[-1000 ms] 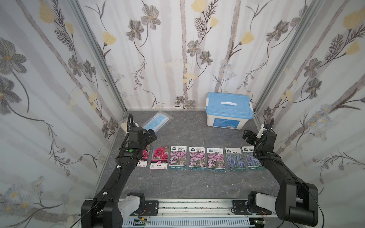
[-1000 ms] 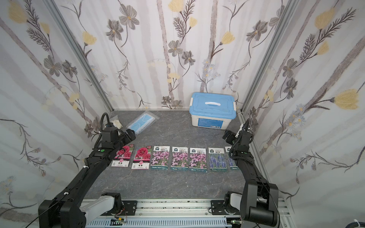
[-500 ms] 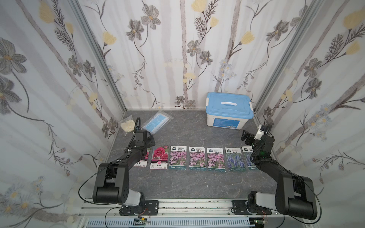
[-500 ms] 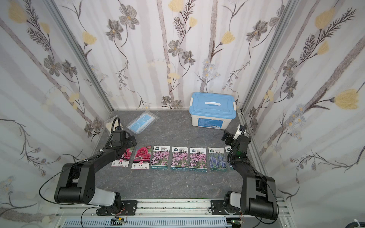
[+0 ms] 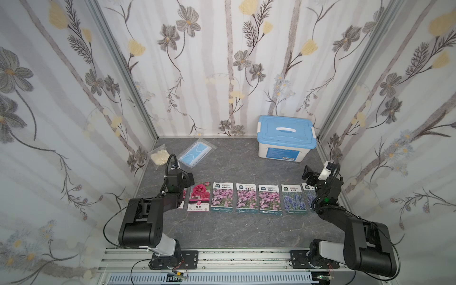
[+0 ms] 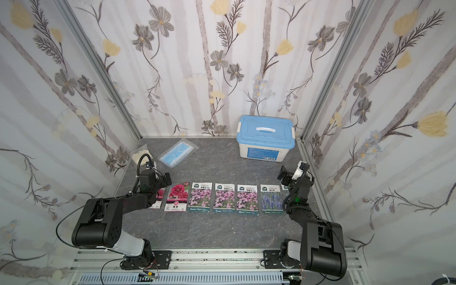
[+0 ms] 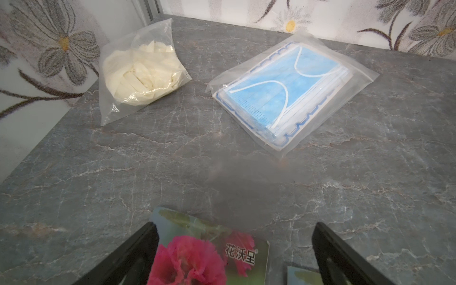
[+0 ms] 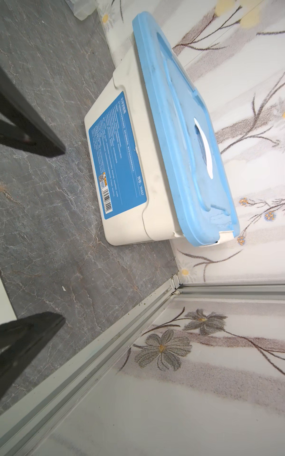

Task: Arrange the seed packets in a row
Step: Reset both arms

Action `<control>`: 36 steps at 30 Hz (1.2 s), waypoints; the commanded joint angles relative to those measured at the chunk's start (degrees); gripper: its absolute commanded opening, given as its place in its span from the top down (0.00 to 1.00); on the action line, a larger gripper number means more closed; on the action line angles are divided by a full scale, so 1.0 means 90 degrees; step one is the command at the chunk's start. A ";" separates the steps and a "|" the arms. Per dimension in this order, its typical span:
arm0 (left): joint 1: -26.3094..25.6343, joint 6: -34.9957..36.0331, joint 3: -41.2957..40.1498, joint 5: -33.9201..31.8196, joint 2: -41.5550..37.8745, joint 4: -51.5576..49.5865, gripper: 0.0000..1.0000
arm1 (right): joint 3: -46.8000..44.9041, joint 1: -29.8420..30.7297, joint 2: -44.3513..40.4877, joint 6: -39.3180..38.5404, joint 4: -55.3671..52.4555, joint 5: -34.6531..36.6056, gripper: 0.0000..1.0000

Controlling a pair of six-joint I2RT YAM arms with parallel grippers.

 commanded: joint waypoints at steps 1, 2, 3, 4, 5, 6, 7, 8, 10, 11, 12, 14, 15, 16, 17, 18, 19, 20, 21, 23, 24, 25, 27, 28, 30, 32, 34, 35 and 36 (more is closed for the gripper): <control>0.0006 0.0102 -0.0480 -0.0191 0.0125 0.1843 0.00 | -0.0314 0.0026 -0.0154 -0.0193 0.1029 -0.0011 0.00; -0.0004 0.0144 -0.0695 -0.0254 0.0347 0.2536 0.00 | -0.0375 0.0039 -0.0191 -0.0203 0.1109 0.0008 0.00; -0.0070 0.0168 -0.0853 -0.0409 0.0326 0.2730 0.00 | -0.0434 0.0066 -0.0207 -0.0230 0.1200 0.0033 0.00; -0.0083 0.0053 -0.0828 -0.0587 0.0217 0.2490 0.00 | -0.0476 0.0086 -0.0225 -0.0255 0.1272 0.0052 0.00; -0.0082 0.0100 -0.0851 -0.0636 0.0328 0.2785 0.00 | -0.0528 0.0114 -0.0244 -0.0271 0.1340 0.0079 0.00; -0.0082 0.0092 -0.0826 -0.0601 0.0297 0.2625 0.00 | -0.0652 0.0168 -0.0273 -0.0338 0.1541 0.0092 0.00; -0.0076 0.0068 -0.0769 -0.0544 0.0237 0.2430 0.00 | -0.0841 0.0235 -0.0278 -0.0418 0.1844 0.0139 0.00; -0.0073 0.0135 -0.0717 -0.0489 0.0344 0.2523 0.00 | -0.0971 0.0305 -0.0191 -0.0485 0.2159 0.0202 0.00; -0.0072 0.0212 -0.0563 -0.0218 0.0302 0.2125 0.00 | -0.0883 0.0348 0.0467 -0.0619 0.2771 0.0011 0.00; -0.0072 0.0245 -0.0574 -0.0167 0.0338 0.2256 0.00 | -0.0683 0.0417 0.0506 -0.0764 0.2425 -0.0156 0.00; -0.0072 0.0234 -0.0556 -0.0134 0.0289 0.2092 0.00 | -0.0413 0.0602 0.0341 -0.0917 0.1591 0.0128 0.00; -0.0046 0.0244 -0.0549 -0.0083 0.0321 0.2141 0.00 | -0.0542 0.0675 0.0441 -0.0899 0.2019 0.0289 0.00; -0.0046 0.0269 -0.0524 0.0049 0.0305 0.2054 0.00 | -0.0452 0.0675 0.0374 -0.0909 0.1710 0.0301 0.00; -0.0043 0.0396 -0.0462 0.0360 0.0328 0.1972 0.00 | -0.0471 0.0675 0.0425 -0.0891 0.1828 0.0294 0.00; -0.0026 0.0409 -0.0431 0.0465 0.0300 0.1884 0.00 | -0.0478 0.0675 0.0416 -0.0893 0.1834 0.0297 0.00; -0.0023 0.0409 -0.0465 0.0465 0.0320 0.1995 0.00 | -0.0455 0.0675 0.0384 -0.0906 0.1733 0.0302 0.00; -0.0040 0.0469 -0.0481 0.0563 0.0308 0.1979 0.00 | -0.0486 0.0675 0.0417 -0.0895 0.1874 0.0299 0.00; -0.0061 0.0489 -0.0495 0.0550 0.0303 0.1998 0.00 | -0.0473 0.0675 0.0377 -0.0909 0.1764 0.0302 0.00; -0.0066 0.0497 -0.0500 0.0548 0.0317 0.2032 0.00 | -0.0499 0.0684 0.0383 -0.0900 0.1843 0.0303 0.00; -0.0063 0.0492 -0.0496 0.0558 0.0319 0.2037 0.00 | -0.0506 0.0678 0.0359 -0.0906 0.1809 0.0302 0.00; -0.0065 0.0493 -0.0488 0.0556 0.0308 0.2019 0.00 | -0.0508 0.0684 0.0378 -0.0898 0.1858 0.0300 0.00; -0.0063 0.0492 -0.0496 0.0567 0.0314 0.2024 0.00 | -0.0511 0.0684 0.0360 -0.0901 0.1826 0.0302 0.00; -0.0063 0.0492 -0.0513 0.0578 0.0303 0.2027 0.00 | -0.0511 0.0684 0.0360 -0.0907 0.1835 0.0302 0.00; -0.0063 0.0491 -0.0511 0.0573 0.0304 0.2044 0.00 | -0.0511 0.0680 0.0369 -0.0903 0.1842 0.0300 0.00; -0.0063 0.0490 -0.0515 0.0572 0.0303 0.2044 0.00 | -0.0511 0.0684 0.0369 -0.0903 0.1833 0.0302 0.00; -0.0063 0.0489 -0.0524 0.0551 0.0306 0.2045 0.00 | -0.0506 0.0684 0.0369 -0.0905 0.1833 0.0302 0.00; -0.0063 0.0489 -0.0523 0.0567 0.0304 0.2054 0.00 | -0.0511 0.0682 0.0369 -0.0905 0.1830 0.0302 0.00; -0.0065 0.0491 -0.0523 0.0567 0.0306 0.2047 0.00 | -0.0511 0.0684 0.0369 -0.0904 0.1827 0.0302 0.00; -0.0063 0.0490 -0.0523 0.0558 0.0306 0.2053 0.00 | -0.0508 0.0684 0.0369 -0.0901 0.1835 0.0302 0.00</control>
